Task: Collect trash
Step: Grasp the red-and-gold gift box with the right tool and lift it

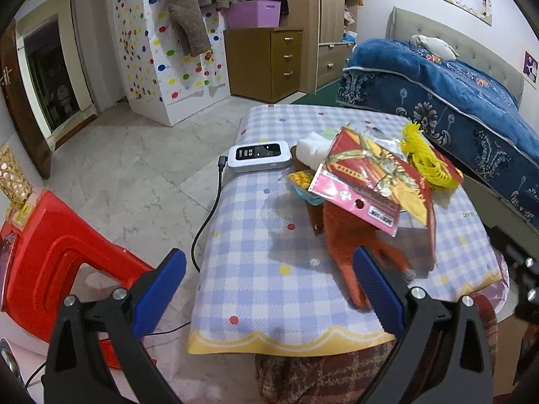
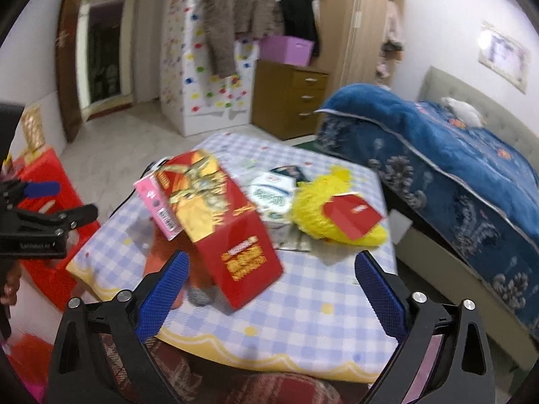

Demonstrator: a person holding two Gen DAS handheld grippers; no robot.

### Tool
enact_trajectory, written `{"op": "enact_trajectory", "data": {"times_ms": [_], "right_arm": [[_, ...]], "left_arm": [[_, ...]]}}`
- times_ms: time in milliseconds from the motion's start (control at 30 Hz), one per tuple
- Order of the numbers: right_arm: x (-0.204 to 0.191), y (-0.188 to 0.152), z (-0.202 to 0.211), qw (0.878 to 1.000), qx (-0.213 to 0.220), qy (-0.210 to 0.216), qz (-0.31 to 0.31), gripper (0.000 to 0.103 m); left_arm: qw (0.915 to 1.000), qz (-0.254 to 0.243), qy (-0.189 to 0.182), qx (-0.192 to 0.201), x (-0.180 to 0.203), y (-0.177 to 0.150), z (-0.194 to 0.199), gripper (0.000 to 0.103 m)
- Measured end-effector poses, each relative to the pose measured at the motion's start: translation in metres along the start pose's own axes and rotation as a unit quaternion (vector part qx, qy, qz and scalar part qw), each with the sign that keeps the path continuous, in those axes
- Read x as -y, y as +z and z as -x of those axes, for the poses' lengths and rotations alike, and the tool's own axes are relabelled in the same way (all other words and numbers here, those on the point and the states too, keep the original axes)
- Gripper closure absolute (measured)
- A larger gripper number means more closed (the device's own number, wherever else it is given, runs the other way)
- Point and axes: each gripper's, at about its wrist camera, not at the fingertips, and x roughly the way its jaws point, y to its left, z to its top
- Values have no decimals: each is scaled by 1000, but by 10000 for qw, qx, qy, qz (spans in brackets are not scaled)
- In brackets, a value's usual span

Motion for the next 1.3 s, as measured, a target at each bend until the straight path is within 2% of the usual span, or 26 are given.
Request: {"op": "enact_trajectory", "data": {"times_ms": [67, 100, 133, 267, 500, 567, 633, 667, 700, 733, 900, 933, 1067, 1200, 1300], "right_arm": [[-10, 0, -13, 9996, -107, 189, 190, 14], [-14, 0, -18, 9993, -130, 218, 261, 20], [-19, -1, -26, 9989, -192, 246, 352, 31], [-26, 2, -49, 9985, -288, 211, 426, 31], [-45, 3, -73, 9966, -246, -3, 781, 33], [-45, 6, -73, 9965, -139, -48, 823, 45], [-43, 11, -68, 9967, 8, -101, 808, 62], [-39, 14, -65, 9972, 64, -104, 740, 67], [-36, 16, -62, 9979, 70, -67, 636, 77], [-27, 19, -59, 9992, 0, 62, 394, 83], [5, 25, -47, 9983, -41, 413, -413, 96], [9, 25, -43, 9977, -5, 437, -523, 103], [41, 20, -15, 9915, 251, 523, -1163, 103], [67, 11, 7, 9875, 345, 449, -1471, 103], [81, 1, 17, 9854, 328, 364, -1628, 103]], "left_arm": [[9999, 6, -98, -59, -1, -1, -8, 7], [9999, 11, -103, -66, -2, 0, -11, 7], [9999, 24, -88, -67, -2, 0, -13, 7], [9998, 135, -174, -13, -5, 2, -24, 7], [9999, 35, -154, 23, -1, 4, -30, 7], [9999, 36, -157, 26, -1, 3, -28, 7], [9999, 26, -150, 36, -2, 2, -26, 7], [9999, 11, -149, 54, -2, 2, -24, 7], [9999, -10, -157, 69, -1, 1, -21, 7], [9998, -21, -169, 79, 0, 1, -20, 7], [9986, -179, -477, 167, 14, 3, -7, 8], [9980, -209, -565, 177, 18, 3, -5, 9], [9960, -270, -843, 144, 29, 5, -1, 24], [9944, -311, -1004, 148, 33, 13, -4, 41], [9918, -377, -1215, 92, 41, 19, -12, 48]]}}
